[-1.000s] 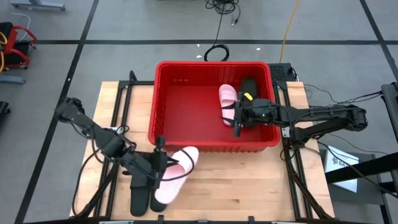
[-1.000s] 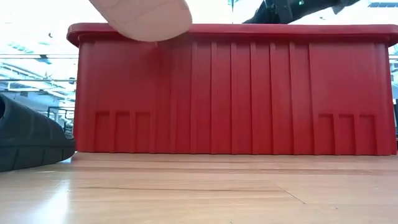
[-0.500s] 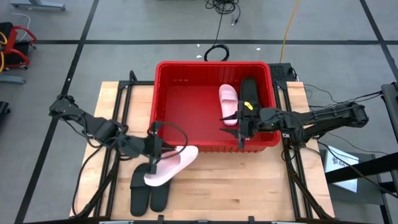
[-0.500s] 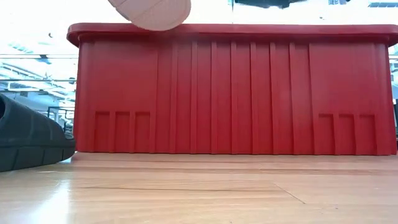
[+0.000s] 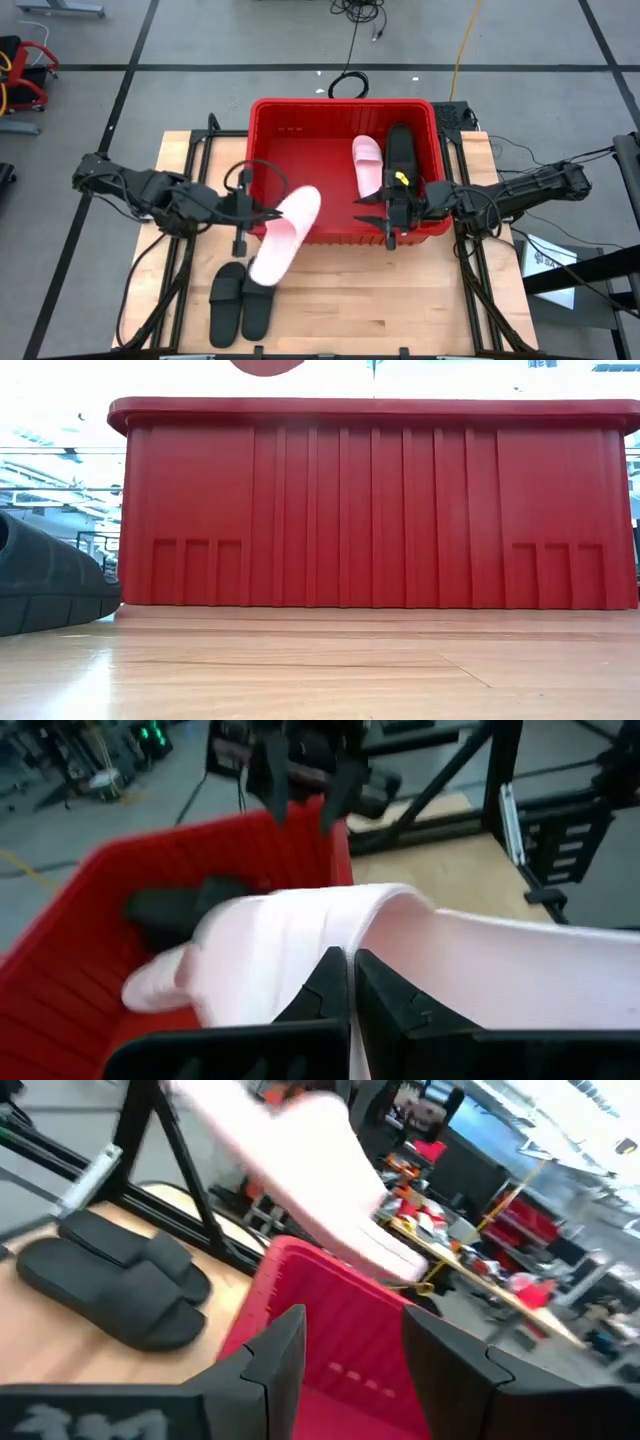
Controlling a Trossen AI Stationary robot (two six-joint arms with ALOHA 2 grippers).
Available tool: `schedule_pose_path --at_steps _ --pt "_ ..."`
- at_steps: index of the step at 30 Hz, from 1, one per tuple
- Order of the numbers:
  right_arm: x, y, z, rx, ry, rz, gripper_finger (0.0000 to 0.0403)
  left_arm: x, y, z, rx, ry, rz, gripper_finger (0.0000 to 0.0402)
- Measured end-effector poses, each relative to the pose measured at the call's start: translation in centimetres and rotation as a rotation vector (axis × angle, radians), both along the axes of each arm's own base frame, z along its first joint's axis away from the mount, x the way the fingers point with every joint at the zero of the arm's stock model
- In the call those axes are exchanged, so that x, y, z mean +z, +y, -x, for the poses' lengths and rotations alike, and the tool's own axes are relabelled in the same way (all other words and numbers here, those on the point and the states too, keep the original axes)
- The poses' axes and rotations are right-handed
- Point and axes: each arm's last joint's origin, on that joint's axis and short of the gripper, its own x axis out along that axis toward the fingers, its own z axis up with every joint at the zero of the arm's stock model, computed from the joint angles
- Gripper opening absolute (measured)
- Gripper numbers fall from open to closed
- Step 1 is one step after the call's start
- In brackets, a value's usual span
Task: Pick and place slides into bin
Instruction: Put the pink slide into the red organizer bin
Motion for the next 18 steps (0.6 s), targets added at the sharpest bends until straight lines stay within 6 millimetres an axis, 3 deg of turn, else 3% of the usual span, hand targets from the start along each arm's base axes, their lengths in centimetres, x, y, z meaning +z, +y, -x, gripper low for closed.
schedule_pose_path --at_steps 8,18 --pt "0.4 0.1 0.1 -0.040 -0.036 0.143 0.0155 2.1 0.5 -0.1 -0.054 -0.051 -0.006 0.0000" --pt "0.7 0.2 -0.1 -0.046 -0.079 0.224 0.0155 2.1 1.4 -1.0 -0.029 -0.043 -0.015 0.0000"
